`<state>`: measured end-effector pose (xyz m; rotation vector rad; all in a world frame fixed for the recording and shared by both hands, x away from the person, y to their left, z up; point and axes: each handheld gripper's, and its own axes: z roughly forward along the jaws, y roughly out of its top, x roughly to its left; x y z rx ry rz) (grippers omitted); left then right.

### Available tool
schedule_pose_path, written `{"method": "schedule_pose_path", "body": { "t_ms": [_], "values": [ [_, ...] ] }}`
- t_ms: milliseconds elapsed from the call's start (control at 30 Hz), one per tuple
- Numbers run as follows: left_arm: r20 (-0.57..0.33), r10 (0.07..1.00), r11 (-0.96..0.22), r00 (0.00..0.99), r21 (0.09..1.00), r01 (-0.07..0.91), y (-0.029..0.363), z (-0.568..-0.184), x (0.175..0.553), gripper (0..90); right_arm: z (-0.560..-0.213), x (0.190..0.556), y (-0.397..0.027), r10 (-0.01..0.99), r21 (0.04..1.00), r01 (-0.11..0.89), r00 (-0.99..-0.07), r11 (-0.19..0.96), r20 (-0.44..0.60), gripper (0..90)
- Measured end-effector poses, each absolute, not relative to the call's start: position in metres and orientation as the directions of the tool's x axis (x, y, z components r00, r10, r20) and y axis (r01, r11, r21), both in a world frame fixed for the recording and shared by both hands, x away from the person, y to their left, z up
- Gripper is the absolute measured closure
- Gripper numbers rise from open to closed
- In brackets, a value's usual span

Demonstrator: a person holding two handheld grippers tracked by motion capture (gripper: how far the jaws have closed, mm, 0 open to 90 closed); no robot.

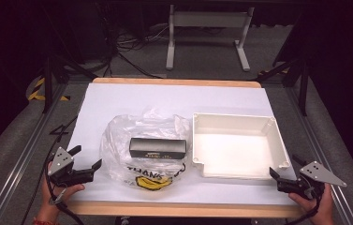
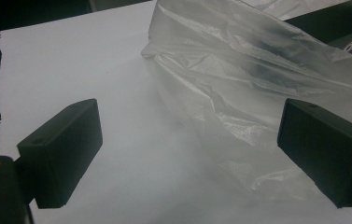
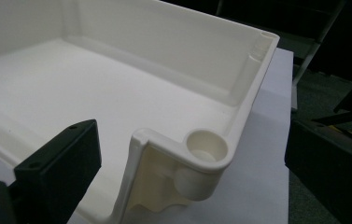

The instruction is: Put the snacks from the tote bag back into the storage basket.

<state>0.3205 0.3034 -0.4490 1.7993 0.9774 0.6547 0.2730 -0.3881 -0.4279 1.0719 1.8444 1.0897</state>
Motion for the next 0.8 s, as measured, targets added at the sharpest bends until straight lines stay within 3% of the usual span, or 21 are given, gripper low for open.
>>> {"method": "schedule_pose_path", "body": {
  "t_ms": [800],
  "values": [
    [0.024,0.839,-0.24,0.544,0.913,0.33,0.301,-0.449,0.32,9.8,-0.408,0.264,-0.385,0.91,0.922,0.241,-0.359,0.304,-0.206,4.2]
  ]
}}
